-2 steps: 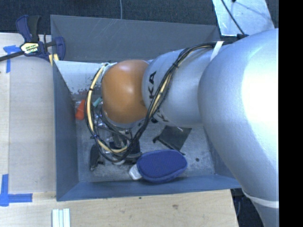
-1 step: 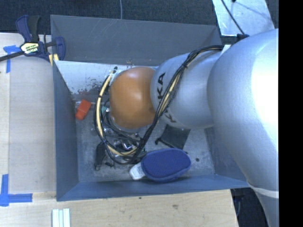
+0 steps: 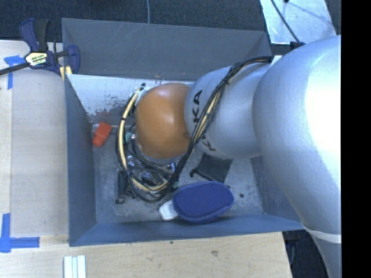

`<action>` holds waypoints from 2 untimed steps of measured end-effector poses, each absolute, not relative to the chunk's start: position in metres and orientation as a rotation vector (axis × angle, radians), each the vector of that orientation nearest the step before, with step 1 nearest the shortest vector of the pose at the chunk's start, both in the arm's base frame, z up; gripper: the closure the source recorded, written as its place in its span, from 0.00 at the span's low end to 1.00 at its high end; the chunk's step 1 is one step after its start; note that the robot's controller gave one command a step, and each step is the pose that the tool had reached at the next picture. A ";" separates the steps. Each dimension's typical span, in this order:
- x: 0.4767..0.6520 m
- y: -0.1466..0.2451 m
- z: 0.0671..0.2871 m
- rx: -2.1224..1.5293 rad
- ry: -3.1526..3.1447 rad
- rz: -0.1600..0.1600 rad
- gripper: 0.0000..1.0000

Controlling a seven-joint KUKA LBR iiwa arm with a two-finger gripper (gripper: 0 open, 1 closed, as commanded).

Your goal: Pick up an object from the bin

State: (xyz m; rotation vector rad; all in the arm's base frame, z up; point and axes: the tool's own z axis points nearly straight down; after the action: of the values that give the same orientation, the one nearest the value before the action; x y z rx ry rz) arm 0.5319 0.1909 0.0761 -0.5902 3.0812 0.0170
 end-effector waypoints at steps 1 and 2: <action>0.551 0.199 0.185 -0.621 3.066 0.004 1.00; 0.562 0.242 0.168 -0.950 2.989 0.003 1.00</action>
Offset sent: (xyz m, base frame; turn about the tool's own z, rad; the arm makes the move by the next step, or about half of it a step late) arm 0.0159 0.0069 0.1026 -0.0218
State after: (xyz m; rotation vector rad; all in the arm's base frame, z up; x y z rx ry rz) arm 0.5624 0.2423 0.1682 -0.9504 2.9885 0.0028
